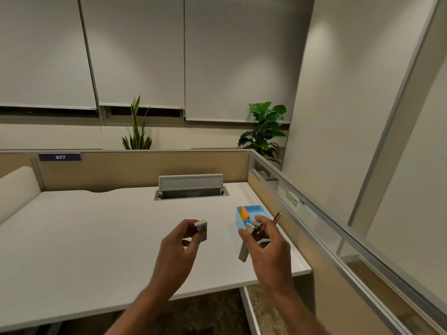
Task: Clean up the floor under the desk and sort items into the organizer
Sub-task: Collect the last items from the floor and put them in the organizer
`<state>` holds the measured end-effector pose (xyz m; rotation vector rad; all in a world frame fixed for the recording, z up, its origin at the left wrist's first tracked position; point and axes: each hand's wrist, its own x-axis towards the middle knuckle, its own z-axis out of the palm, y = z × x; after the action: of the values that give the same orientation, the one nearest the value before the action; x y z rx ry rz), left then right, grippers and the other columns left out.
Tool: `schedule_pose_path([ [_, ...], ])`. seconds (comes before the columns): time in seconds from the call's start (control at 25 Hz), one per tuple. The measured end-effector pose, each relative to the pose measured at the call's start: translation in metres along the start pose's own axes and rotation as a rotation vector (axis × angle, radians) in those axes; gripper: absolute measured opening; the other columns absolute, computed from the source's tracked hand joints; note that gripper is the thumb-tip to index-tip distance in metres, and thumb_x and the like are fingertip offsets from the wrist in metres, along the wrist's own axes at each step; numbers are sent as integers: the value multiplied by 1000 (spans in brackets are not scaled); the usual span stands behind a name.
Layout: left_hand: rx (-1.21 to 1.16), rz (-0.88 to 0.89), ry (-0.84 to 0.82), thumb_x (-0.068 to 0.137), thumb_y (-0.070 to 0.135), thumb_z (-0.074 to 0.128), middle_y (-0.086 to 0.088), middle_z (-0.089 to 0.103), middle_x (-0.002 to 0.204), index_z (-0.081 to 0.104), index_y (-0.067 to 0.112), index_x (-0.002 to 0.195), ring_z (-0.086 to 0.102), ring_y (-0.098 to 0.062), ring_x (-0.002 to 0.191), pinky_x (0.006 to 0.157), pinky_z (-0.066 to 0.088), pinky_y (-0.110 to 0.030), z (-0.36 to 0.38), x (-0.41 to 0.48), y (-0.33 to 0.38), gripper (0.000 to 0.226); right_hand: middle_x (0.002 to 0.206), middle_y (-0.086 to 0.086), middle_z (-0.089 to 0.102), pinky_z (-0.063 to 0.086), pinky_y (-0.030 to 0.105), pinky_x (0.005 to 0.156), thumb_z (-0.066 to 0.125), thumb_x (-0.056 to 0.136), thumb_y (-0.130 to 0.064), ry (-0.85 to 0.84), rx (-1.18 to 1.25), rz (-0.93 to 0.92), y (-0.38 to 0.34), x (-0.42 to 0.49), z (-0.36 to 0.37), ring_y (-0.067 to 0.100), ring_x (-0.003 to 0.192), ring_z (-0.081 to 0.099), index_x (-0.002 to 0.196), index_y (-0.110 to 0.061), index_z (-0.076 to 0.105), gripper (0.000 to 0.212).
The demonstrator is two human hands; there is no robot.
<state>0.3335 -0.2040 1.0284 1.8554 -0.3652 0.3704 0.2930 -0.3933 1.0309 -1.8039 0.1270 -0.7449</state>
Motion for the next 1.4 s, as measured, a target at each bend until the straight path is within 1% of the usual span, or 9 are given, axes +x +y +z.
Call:
schedule_pose_path([
  [0.16,27,-22,13,94,19,64,33,68,96,64,42,98,64,7,97,77,53,-19,32,48,-23,24,98,-4,69,61,20,71,75,83,-31,59,-4,16,43,77,-3,4,85,68,113,-22,61,35],
  [0.24,42,-37,42,94,18,64,32,69,95,65,41,97,64,8,97,75,53,-19,53,70,-36,23,94,-1,71,57,12,63,74,84,-31,105,-34,18,80,127,-4,6,82,69,111,-18,62,31],
  [0.32,56,-66,71,94,18,64,30,70,94,67,39,97,65,7,97,74,50,-18,73,89,-48,21,94,1,70,57,14,60,73,86,-30,139,-38,43,118,176,-1,13,83,71,111,-16,61,31],
  [0.52,84,-149,146,92,18,66,23,73,93,70,35,97,68,1,95,76,50,-20,119,135,-80,18,100,3,67,61,26,66,73,86,-29,158,-39,83,201,274,25,19,86,70,113,-19,55,34],
  [0.76,119,-226,160,92,21,66,24,73,92,70,38,96,69,-1,93,78,52,-24,149,168,-118,17,103,12,69,49,10,58,73,87,-19,133,-87,195,278,344,59,19,80,68,116,-11,55,34],
  [0.92,143,-271,173,92,19,66,25,73,92,70,38,97,71,-6,92,76,52,-25,156,185,-143,20,105,12,68,54,20,64,71,89,-16,85,-175,202,323,366,83,18,79,65,119,-9,56,35],
  [1.08,169,-297,181,91,14,67,25,73,91,70,37,96,69,2,90,78,55,-30,157,187,-163,24,108,14,69,58,27,70,71,89,-17,30,-256,204,364,373,103,26,87,70,121,-9,55,38],
  [1.28,191,-315,160,89,9,68,25,72,90,71,34,96,68,5,91,76,53,-15,162,190,-180,26,116,13,67,55,26,73,70,90,-18,-60,-387,197,390,373,110,28,96,69,125,-8,54,40],
  [1.4,198,-314,144,89,9,68,25,72,90,71,32,97,68,4,91,75,52,-12,164,193,-186,25,114,12,68,55,36,85,70,89,-20,-115,-534,149,396,369,115,28,98,67,124,-9,56,40],
])
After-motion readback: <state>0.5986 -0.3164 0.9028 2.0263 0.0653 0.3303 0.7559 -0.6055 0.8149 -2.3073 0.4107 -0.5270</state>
